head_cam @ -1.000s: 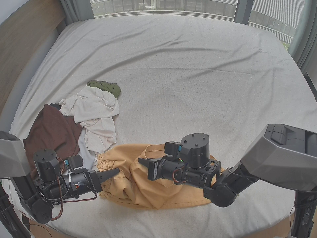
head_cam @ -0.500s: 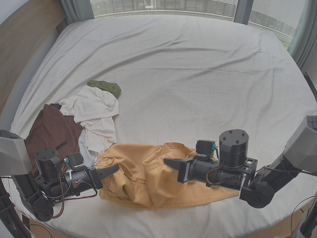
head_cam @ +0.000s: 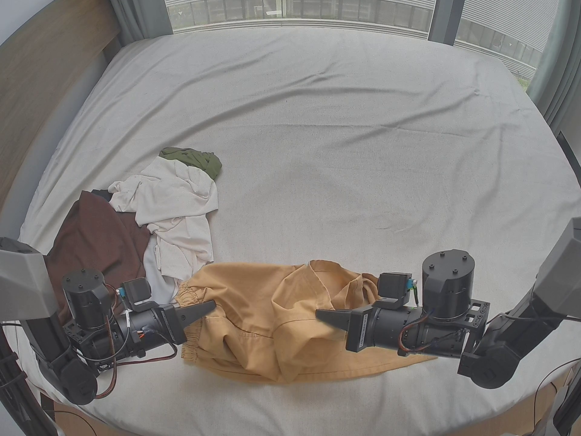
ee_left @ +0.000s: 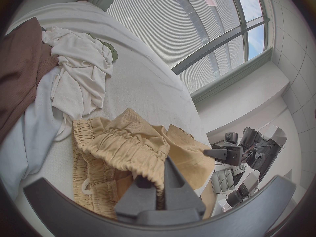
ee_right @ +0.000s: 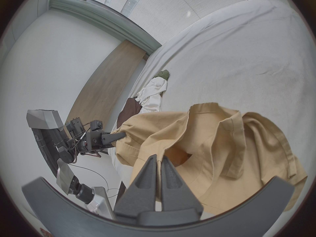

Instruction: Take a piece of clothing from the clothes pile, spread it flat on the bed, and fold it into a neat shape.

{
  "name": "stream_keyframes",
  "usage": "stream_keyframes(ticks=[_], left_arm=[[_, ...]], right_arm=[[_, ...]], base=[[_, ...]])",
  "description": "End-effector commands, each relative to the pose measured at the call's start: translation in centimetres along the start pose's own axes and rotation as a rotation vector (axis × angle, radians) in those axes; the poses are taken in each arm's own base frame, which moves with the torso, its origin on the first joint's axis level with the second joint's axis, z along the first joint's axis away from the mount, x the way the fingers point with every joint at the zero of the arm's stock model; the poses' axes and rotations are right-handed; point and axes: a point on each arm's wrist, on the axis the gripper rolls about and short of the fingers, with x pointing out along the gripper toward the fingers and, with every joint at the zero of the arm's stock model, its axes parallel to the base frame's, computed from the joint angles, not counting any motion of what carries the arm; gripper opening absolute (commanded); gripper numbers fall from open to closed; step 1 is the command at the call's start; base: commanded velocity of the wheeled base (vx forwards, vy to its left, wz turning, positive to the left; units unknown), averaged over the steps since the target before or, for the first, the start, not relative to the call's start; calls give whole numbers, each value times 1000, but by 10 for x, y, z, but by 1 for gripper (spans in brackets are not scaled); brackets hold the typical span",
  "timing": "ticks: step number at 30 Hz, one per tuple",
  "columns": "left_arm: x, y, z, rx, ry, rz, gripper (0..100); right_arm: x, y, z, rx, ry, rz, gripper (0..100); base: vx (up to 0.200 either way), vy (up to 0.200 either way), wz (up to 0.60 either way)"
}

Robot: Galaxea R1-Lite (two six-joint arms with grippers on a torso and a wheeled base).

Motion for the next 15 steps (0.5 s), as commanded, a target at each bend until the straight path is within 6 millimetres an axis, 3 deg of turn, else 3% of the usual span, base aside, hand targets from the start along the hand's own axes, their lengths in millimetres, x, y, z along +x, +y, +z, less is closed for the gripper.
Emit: stream_keyframes(ticks=[1,4,5,15], left_arm=[[-1,-1,1,3,-7,-2,0],[-1,-1,1,3,-7,-2,0],[0,-1,1,3,-6,-3,0],[0,-2,1,18,-3,-7,0]], right_arm=[[12,-10,-12,7,24,-3,0],[14,-9,-14,12,13,10,0],[15,-9,-14,12,10,12,100],[24,4,-5,16,-16,74,100]], base=[[0,0,0],[0,0,0],[0,0,0],[0,0,0]])
